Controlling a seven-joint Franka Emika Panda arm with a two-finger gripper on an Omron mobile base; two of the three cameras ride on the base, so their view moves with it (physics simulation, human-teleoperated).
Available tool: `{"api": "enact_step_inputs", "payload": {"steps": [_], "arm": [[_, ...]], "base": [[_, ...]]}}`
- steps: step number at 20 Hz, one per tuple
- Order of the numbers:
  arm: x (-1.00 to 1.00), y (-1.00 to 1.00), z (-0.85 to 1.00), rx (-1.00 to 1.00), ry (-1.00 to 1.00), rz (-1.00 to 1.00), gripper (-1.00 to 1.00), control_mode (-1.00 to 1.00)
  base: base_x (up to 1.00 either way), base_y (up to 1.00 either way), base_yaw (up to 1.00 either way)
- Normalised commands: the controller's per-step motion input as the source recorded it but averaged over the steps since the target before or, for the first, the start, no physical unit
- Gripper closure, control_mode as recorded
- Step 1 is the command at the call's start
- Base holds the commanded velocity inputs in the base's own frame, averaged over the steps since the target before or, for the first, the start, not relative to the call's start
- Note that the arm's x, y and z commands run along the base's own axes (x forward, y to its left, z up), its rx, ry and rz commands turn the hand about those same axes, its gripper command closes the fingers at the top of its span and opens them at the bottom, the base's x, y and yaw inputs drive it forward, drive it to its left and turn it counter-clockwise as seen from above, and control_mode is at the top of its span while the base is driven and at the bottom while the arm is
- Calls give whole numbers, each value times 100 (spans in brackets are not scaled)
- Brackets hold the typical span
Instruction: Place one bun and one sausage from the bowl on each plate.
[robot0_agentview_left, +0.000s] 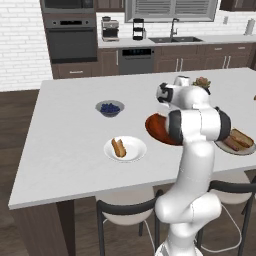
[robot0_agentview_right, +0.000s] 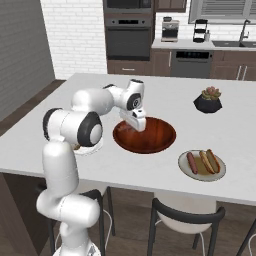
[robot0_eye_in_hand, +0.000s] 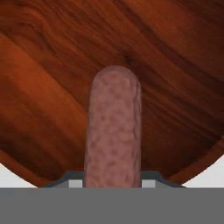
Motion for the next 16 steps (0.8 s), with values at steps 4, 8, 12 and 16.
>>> {"api": "enact_step_inputs", "payload": {"steps": [4, 8, 12, 16], "arm": [[-61, 96, 26, -7, 0, 27, 100, -100], [-47, 88, 32, -5, 0, 28, 100, -100], [-29, 75, 28, -3, 0, 29, 100, -100], [0, 55, 4, -3, 0, 34, 100, -100]], "base": [[0, 0, 0], [0, 0, 0], [0, 0, 0], [0, 0, 0]]}}
